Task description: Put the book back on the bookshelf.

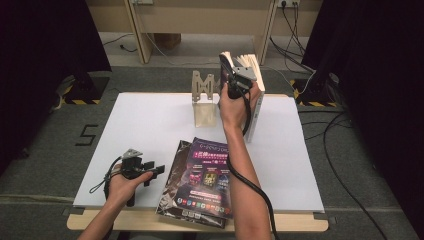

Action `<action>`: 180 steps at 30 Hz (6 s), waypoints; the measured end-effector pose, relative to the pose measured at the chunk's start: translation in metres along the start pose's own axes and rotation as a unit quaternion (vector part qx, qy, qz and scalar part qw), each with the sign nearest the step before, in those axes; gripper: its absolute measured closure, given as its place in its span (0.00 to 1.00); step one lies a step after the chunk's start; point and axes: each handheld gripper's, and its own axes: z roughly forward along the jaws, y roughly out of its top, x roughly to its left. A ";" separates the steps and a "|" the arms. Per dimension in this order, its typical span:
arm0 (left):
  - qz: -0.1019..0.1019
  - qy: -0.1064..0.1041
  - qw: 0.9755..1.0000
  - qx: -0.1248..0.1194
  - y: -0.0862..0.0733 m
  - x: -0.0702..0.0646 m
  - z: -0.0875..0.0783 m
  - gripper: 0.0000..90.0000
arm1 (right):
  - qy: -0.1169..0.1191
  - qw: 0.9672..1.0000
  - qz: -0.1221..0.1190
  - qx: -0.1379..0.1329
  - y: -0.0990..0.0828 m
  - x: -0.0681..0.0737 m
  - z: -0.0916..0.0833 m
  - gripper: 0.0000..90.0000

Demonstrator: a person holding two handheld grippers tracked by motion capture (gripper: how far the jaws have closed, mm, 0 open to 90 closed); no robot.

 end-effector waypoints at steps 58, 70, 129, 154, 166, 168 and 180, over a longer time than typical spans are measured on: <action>0.013 -0.007 1.000 0.004 0.000 -0.012 0.001 0.49 | 0.045 0.999 0.010 -0.026 -0.010 -0.018 -0.053 0.71; 0.013 -0.008 1.000 0.008 -0.001 -0.013 0.003 0.49 | 0.057 0.998 0.013 -0.024 -0.014 -0.022 -0.061 0.69; 0.023 -0.052 0.998 0.034 0.009 -0.048 0.036 0.54 | 0.134 0.962 0.059 0.231 -0.161 -0.053 -0.094 0.70; -0.015 -0.080 0.995 0.056 0.014 -0.058 0.060 0.53 | 0.146 0.937 0.087 0.306 -0.202 -0.051 -0.089 0.63; -0.091 -0.116 0.989 0.012 0.018 -0.063 0.043 0.65 | 0.130 0.943 0.090 0.293 -0.204 -0.047 -0.092 0.63; -0.087 -0.119 0.989 0.016 0.017 -0.064 0.043 0.67 | 0.126 0.943 0.090 0.293 -0.204 -0.047 -0.092 0.63; -0.107 -0.118 0.986 0.049 -0.004 -0.065 0.047 0.63 | 0.116 0.945 0.104 0.287 -0.206 -0.050 -0.096 0.64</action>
